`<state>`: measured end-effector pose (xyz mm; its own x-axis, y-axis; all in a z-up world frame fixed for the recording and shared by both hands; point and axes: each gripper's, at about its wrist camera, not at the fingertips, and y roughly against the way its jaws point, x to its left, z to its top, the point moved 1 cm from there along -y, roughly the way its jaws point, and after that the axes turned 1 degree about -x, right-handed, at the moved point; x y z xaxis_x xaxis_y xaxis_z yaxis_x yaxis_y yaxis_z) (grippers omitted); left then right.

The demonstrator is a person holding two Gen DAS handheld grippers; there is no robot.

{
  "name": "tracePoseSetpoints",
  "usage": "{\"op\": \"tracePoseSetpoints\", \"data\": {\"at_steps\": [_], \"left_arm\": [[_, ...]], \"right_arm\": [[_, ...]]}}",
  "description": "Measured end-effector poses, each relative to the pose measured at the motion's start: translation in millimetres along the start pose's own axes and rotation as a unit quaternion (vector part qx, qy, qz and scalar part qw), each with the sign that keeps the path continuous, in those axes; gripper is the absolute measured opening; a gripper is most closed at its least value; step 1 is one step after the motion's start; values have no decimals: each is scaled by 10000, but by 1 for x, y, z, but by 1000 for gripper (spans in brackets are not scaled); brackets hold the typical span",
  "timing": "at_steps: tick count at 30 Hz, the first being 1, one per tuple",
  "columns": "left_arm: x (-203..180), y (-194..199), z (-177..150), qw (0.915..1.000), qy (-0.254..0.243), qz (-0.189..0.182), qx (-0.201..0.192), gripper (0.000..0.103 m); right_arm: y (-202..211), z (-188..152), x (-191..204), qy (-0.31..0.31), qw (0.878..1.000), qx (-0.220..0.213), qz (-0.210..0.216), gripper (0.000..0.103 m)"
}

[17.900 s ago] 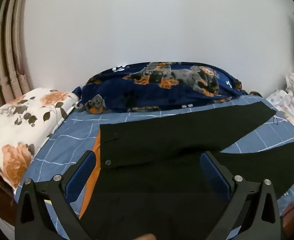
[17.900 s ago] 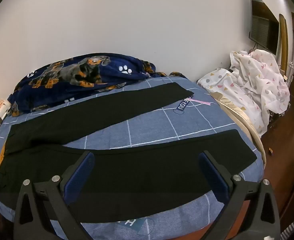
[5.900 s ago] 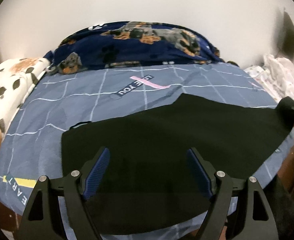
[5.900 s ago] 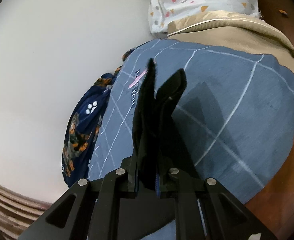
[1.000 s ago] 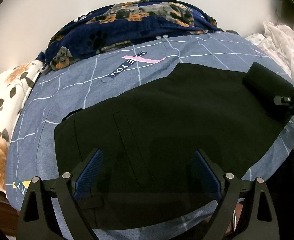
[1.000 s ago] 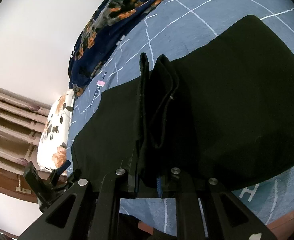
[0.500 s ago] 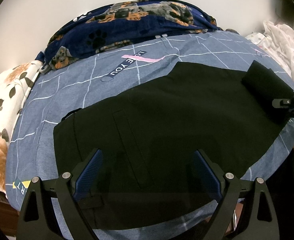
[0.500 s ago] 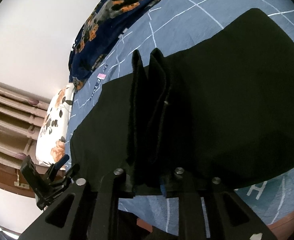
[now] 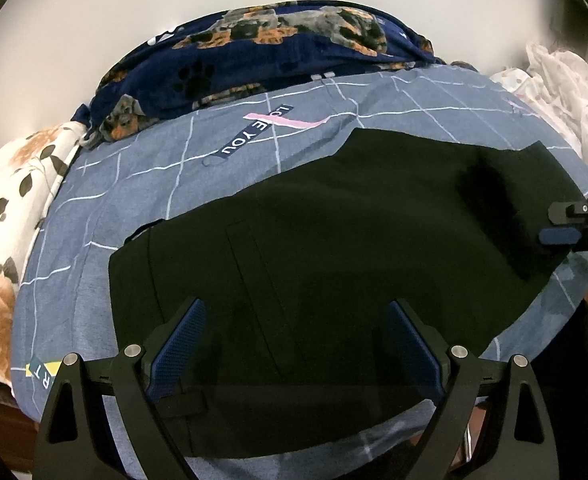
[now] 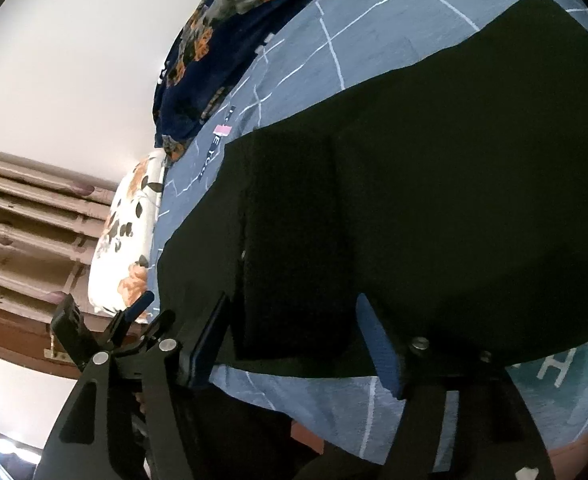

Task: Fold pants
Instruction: 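Open the right gripper and lift it away from the pants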

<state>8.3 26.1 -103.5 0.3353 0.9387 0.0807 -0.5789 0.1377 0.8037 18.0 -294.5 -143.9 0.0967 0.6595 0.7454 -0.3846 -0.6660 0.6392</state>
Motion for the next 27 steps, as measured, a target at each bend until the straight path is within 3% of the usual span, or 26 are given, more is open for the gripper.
{"op": "tracePoseSetpoints", "data": {"at_steps": [6, 11, 14, 17, 19, 21, 27], "left_arm": [[-8, 28, 16, 9991, -104, -130, -393, 92], [-26, 46, 43, 9919, -65, -976, -811, 92], [-48, 43, 61, 9858, -22, -1416, -906, 92], [-73, 34, 76, 9796, -93, -1743, -999, 92], [-94, 24, 85, 9749, -185, -1994, -971, 92], [-112, 13, 91, 9713, -277, -2183, -897, 92], [-162, -16, 99, 9638, -598, -2499, -716, 92]], "right_arm": [[0, 0, -5, -194, 9996, 72, 214, 63], [7, 1, -9, -359, 9984, 67, 422, 63], [30, 8, -6, -265, 9986, -211, 399, 63], [68, 26, -15, -197, 9967, -754, 205, 47], [93, 42, -33, -215, 9941, -1066, -43, 32], [110, 56, -56, -350, 9912, -1243, -300, 24], [122, 90, -87, -351, 9902, -1285, -429, 18]]}}
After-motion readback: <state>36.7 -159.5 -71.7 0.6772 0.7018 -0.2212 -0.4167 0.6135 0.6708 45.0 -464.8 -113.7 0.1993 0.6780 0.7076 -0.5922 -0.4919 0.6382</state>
